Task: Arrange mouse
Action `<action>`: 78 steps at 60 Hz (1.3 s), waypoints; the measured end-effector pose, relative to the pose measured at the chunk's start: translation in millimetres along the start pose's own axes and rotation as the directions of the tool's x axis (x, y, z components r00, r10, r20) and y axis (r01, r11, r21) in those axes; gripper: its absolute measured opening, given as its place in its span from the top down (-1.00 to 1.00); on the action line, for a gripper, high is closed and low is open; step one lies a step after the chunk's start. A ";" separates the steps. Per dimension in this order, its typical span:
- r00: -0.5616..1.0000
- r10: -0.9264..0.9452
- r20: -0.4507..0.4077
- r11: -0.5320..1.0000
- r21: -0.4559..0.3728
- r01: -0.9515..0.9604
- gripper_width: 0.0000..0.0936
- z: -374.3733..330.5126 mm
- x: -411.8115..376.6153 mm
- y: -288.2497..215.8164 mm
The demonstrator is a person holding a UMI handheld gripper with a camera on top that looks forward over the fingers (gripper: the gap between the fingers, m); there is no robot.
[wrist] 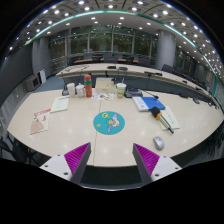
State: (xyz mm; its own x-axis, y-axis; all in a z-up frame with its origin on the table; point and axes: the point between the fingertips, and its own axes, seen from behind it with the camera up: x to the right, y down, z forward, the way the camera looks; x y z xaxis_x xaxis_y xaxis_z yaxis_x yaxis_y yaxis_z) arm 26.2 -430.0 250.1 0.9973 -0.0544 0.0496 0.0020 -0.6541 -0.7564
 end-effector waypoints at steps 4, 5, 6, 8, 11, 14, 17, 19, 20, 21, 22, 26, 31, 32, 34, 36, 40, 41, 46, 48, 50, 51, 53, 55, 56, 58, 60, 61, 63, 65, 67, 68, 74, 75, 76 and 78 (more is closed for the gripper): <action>1.000 0.001 -0.001 1.000 -0.008 -0.001 -0.84 1.9 2.0 1.8; 1.000 0.002 -0.002 1.000 -0.009 -0.002 -0.84 3.4 3.0 2.1; 1.000 0.003 -0.002 1.000 -0.011 -0.004 -0.84 5.2 4.3 3.0; 1.000 0.006 -0.003 1.000 -0.016 -0.006 -0.84 9.1 7.6 5.8; 1.000 0.008 -0.003 1.000 -0.022 -0.008 -0.84 13.3 15.4 10.6; 1.000 0.008 -0.004 1.000 -0.027 -0.009 -0.84 18.6 20.2 13.2; 1.000 0.006 -0.004 0.999 -0.035 -0.006 -0.84 23.6 25.3 17.3; 1.000 0.005 -0.005 0.999 -0.040 -0.005 -0.83 26.3 28.7 21.1; 1.000 0.005 -0.008 0.999 -0.042 -0.005 -0.83 26.4 30.2 21.4; 1.000 0.002 -0.013 0.999 -0.043 -0.002 -0.83 27.0 31.4 24.8; 1.000 0.000 -0.016 0.999 -0.045 0.000 -0.84 28.5 33.3 26.9; 1.000 -0.002 -0.023 0.998 -0.056 0.001 -0.84 33.7 42.4 35.0; 1.000 0.010 -0.022 0.998 -0.065 -0.011 -0.84 43.6 59.8 46.6; 1.000 0.011 -0.024 0.998 -0.065 -0.013 -0.84 46.1 64.3 49.5; 1.000 0.013 -0.029 0.998 -0.064 -0.015 -0.84 52.4 73.4 54.4; 0.999 0.012 -0.035 0.998 -0.058 -0.014 -0.84 58.1 84.2 59.7; 0.999 0.002 -0.052 0.999 -0.049 -0.004 -0.84 69.3 111.1 73.2; 0.998 -0.002 -0.055 0.999 -0.045 -0.001 -0.84 72.8 118.3 76.5; 0.997 -0.015 -0.073 0.999 -0.034 0.013 -0.84 94.6 156.0 93.8; 0.996 -0.023 -0.081 0.999 -0.026 0.021 -0.84 103.6 170.7 100.3; 0.996 -0.032 -0.089 0.999 -0.015 0.030 -0.84 111.8 188.2 104.8; 0.995 -0.037 -0.092 0.999 -0.010 0.036 -0.84 115.9 195.6 107.6; 0.994 -0.049 -0.095 0.999 -0.001 0.049 -0.84 125.2 209.9 112.8; 0.993 -0.057 -0.101 0.998 0.007 0.058 -0.84 135.1 224.0 118.3; 0.993 -0.060 -0.103 0.998 0.011 0.061 -0.84 140.6 230.8 120.8; 0.992 -0.065 -0.106 0.998 0.017 0.067 -0.84 152.3 241.2 125.8; 0.992 -0.068 -0.102 0.997 0.018 0.070 -0.84 165.2 253.2 129.4; 0.993 -0.068 -0.101 0.997 0.020 0.070 -0.84 170.1 258.0 130.8; 0.993 -0.066 -0.096 0.997 0.025 0.068 -0.83 181.1 266.1 132.4; 0.994 -0.064 -0.086 0.997 0.027 0.067 -0.83 192.6 272.0 133.9; 0.995 -0.065 -0.078 0.997 0.028 0.067 -0.83 205.4 276.3 135.2; 0.995 -0.064 -0.073 0.997 0.031 0.067 -0.83 210.9 279.3 133.7; 0.997 -0.065 -0.041 0.997 0.050 0.067 -0.82 241.5 287.2 123.5; 0.997 -0.062 -0.039 0.997 0.052 0.064 -0.81 244.0 287.4 122.3; 0.998 -0.059 -0.036 0.997 0.054 0.061 -0.80 248.6 288.6 120.6; 0.998 -0.053 -0.029 0.997 0.057 0.054 -0.76 256.5 289.7 117.4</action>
State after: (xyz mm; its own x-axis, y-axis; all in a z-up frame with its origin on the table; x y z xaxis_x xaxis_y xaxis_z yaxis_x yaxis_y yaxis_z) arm 334.3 -329.0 8.4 0.9933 -0.0414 0.1082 0.0604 -0.6121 -0.7885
